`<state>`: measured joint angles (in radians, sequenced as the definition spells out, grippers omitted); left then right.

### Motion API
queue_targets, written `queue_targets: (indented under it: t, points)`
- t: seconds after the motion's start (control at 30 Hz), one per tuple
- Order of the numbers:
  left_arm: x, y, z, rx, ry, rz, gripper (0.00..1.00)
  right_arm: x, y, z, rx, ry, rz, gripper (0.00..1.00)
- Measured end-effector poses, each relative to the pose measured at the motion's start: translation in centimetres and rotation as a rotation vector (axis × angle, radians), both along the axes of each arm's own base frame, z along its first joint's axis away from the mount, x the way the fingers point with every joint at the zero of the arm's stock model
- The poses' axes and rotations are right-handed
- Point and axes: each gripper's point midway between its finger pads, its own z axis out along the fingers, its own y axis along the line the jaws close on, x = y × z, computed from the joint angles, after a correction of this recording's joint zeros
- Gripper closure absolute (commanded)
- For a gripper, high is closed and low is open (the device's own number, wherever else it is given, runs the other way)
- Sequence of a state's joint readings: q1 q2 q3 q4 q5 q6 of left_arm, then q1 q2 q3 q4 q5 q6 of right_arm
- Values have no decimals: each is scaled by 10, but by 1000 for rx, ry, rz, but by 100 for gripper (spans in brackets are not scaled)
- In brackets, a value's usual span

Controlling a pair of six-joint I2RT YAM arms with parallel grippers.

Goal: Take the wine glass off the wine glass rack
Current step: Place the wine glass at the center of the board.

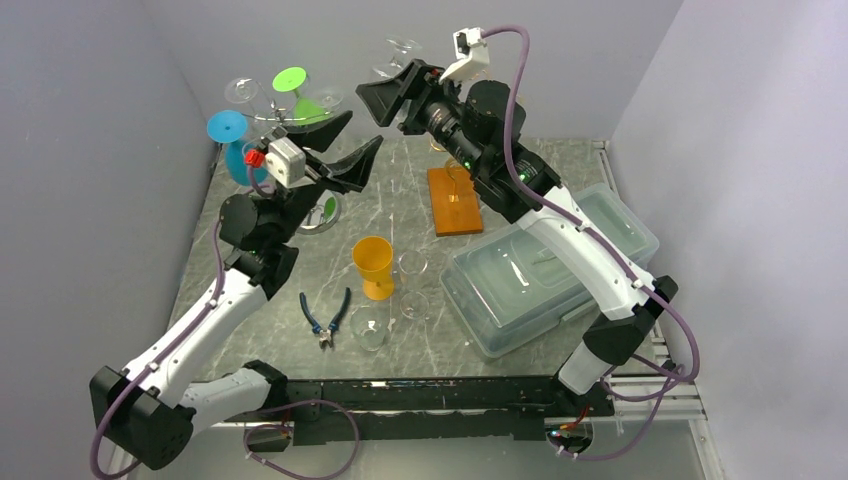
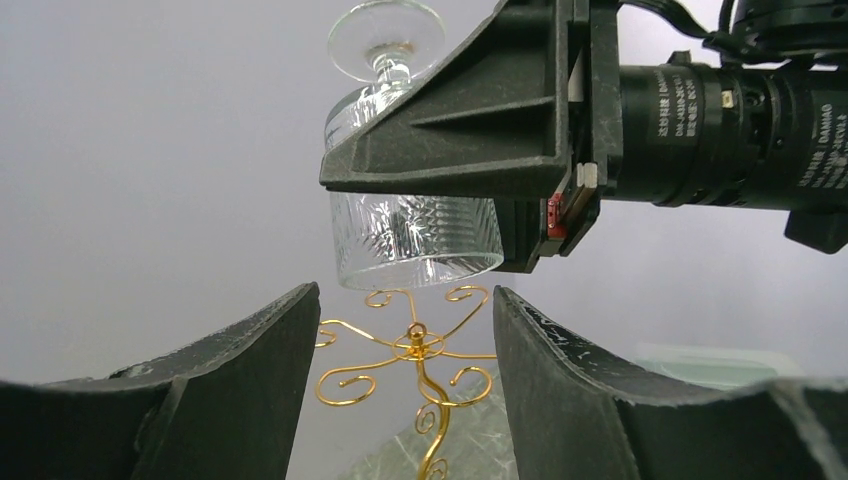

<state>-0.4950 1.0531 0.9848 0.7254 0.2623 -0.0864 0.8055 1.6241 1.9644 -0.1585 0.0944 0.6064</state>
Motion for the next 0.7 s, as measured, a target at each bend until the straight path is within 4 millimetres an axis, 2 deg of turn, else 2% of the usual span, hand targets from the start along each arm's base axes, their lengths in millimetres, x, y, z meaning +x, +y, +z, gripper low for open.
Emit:
queue_targets:
  t: [0.07,0.1,0.13,0.17,0.33,0.5,0.7]
  points:
    - [3,-2,-2,-7,-5,6,33,0,0,1,1,-2,-1,75]
    - [4,-2,-2,-9,-8,10,34,0,0,1,2,-2,-2,64]
    - [6,-3,-2,-12,-12,18,34,1,0,1,4,-4,-2,71]
    - [8,-3,-2,-18,-15,24,35,1,0,0,5,-5,-2,72]
    - [11,-2,0,-38,-28,41,37,-3,5,-9,2,2,35,73]
    - [15,-1,3,-67,-47,56,42,-14,13,-5,182,163,124,73]
    - [21,-2,4,-83,-62,79,49,-23,19,-1,267,245,184,74]
